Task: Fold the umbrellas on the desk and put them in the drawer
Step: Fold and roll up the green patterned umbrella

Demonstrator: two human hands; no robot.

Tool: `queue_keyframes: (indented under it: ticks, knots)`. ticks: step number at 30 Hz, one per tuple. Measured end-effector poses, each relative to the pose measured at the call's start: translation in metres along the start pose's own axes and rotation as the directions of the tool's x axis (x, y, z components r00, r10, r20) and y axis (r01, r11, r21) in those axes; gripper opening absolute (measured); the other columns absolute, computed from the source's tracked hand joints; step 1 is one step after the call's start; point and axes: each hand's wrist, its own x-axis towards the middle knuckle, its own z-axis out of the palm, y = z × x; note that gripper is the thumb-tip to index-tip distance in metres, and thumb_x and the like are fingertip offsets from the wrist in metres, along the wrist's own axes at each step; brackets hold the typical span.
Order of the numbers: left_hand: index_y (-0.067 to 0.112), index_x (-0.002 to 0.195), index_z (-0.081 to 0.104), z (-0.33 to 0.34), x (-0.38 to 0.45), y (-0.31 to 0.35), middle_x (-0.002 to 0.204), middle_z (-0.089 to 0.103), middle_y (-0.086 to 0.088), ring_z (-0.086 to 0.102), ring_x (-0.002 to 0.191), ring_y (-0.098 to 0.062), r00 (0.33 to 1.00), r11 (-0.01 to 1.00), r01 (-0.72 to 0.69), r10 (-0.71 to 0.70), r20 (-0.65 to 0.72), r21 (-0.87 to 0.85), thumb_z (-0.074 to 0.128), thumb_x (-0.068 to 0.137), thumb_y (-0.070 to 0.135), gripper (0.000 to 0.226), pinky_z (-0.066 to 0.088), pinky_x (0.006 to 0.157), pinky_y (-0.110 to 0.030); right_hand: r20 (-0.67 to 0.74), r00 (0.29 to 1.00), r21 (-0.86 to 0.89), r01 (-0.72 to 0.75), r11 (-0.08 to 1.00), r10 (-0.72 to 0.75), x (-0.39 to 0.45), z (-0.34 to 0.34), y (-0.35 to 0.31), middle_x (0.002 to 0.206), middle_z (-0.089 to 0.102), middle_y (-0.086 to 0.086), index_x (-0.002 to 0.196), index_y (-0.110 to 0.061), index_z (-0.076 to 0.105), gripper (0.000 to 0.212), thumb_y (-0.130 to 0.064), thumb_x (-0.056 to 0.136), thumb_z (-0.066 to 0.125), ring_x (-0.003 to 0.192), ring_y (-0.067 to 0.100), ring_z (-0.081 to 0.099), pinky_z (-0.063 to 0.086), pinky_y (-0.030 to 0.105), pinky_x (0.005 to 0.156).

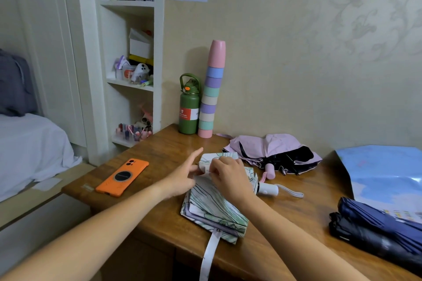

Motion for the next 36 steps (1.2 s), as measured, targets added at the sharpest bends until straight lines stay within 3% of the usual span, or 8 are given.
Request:
queue_keyframes:
  ticks: [3, 8, 13, 17, 23, 28, 33, 36]
  knots:
    - [0.050, 0.160, 0.005, 0.001, 0.004, 0.001, 0.156, 0.048, -0.003, 0.061, 0.116, -0.004, 0.998, 0.998, 0.057, -0.057, 0.003, -0.020, 0.047, 0.095, -0.010, 0.098, 0.053, 0.098, -0.030, 0.022, 0.995, 0.038, 0.096, 0.995, -0.097, -0.003, 0.001, -0.005, 0.075, 0.057, -0.004, 0.078, -0.019, 0.059, 0.006, -0.017, 0.084, 0.056, 0.070, 0.021, 0.053, 0.041, 0.037, 0.064]
    - [0.032, 0.161, 0.026, 0.000, 0.023, -0.006, 0.162, 0.034, -0.009, 0.039, 0.140, -0.028, 0.979, 0.967, 0.137, -0.165, -0.120, -0.213, 0.044, 0.100, 0.011, 0.067, 0.032, 0.106, -0.033, 0.055, 0.975, 0.031, 0.215, 0.976, -0.217, -0.016, 0.008, -0.009, 0.072, 0.055, -0.006, 0.079, -0.021, 0.058, 0.013, -0.020, 0.083, 0.046, 0.069, 0.018, 0.053, 0.030, 0.028, 0.066]
    - [0.027, 0.156, 0.037, 0.006, 0.032, -0.013, 0.131, 0.064, -0.005, 0.061, 0.109, -0.019, 0.945, 0.946, 0.192, -0.250, -0.212, -0.263, 0.062, 0.102, 0.023, 0.060, 0.049, 0.090, -0.032, 0.114, 0.946, 0.009, 0.306, 0.952, -0.305, -0.033, 0.024, -0.007, 0.076, 0.057, -0.003, 0.082, -0.019, 0.058, 0.016, -0.025, 0.092, 0.046, 0.071, 0.019, 0.054, 0.039, 0.032, 0.065]
    - [0.020, 0.155, 0.039, 0.016, 0.035, -0.013, 0.125, 0.066, -0.006, 0.064, 0.114, -0.022, 0.915, 0.930, 0.216, -0.299, -0.271, -0.299, 0.062, 0.101, 0.013, 0.059, 0.051, 0.097, -0.034, 0.182, 0.952, 0.068, 0.238, 0.969, -0.246, -0.038, 0.029, -0.012, 0.077, 0.061, 0.000, 0.084, -0.017, 0.061, 0.020, -0.022, 0.090, 0.043, 0.072, 0.022, 0.057, 0.045, 0.035, 0.066]
    - [0.019, 0.152, 0.039, 0.017, 0.034, -0.009, 0.134, 0.061, -0.012, 0.060, 0.098, -0.021, 0.911, 0.961, 0.220, -0.263, -0.319, -0.165, 0.054, 0.101, 0.009, 0.054, 0.050, 0.079, -0.030, 0.266, 0.943, 0.008, 0.203, 0.979, -0.198, -0.043, 0.019, 0.007, 0.088, 0.055, 0.002, 0.094, -0.017, 0.051, 0.014, -0.019, 0.081, 0.052, 0.078, 0.026, 0.052, 0.044, 0.037, 0.065]
    - [0.013, 0.154, 0.033, 0.024, 0.032, -0.003, 0.133, 0.052, -0.009, 0.048, 0.112, -0.018, 0.898, 0.964, 0.264, -0.259, -0.356, -0.036, 0.048, 0.104, 0.008, 0.052, 0.038, 0.090, -0.029, 0.335, 0.935, -0.099, 0.156, 0.983, -0.115, -0.061, 0.005, 0.036, 0.091, 0.057, 0.004, 0.099, -0.015, 0.051, 0.020, -0.016, 0.079, 0.055, 0.080, 0.031, 0.057, 0.043, 0.039, 0.067]
    - [0.011, 0.143, 0.036, 0.046, 0.026, 0.018, 0.137, 0.049, -0.014, 0.046, 0.105, -0.022, 0.891, 0.936, 0.281, -0.173, -0.420, 0.211, 0.049, 0.103, 0.015, 0.042, 0.039, 0.082, -0.033, 0.382, 0.906, 0.078, 0.167, 0.983, -0.184, -0.070, -0.020, 0.048, 0.094, 0.060, 0.002, 0.099, -0.020, 0.051, 0.019, -0.017, 0.083, 0.060, 0.077, 0.027, 0.055, 0.035, 0.034, 0.062]
    - [0.009, 0.132, 0.041, 0.058, 0.027, 0.023, 0.131, 0.052, -0.017, 0.046, 0.101, -0.023, 0.897, 0.920, 0.267, -0.129, -0.423, 0.285, 0.047, 0.102, 0.010, 0.031, 0.039, 0.080, -0.033, 0.360, 0.924, 0.085, 0.105, 0.991, -0.128, -0.072, -0.025, 0.050, 0.098, 0.060, -0.003, 0.105, -0.023, 0.054, 0.027, -0.038, 0.084, 0.062, 0.080, 0.020, 0.055, 0.039, 0.032, 0.066]
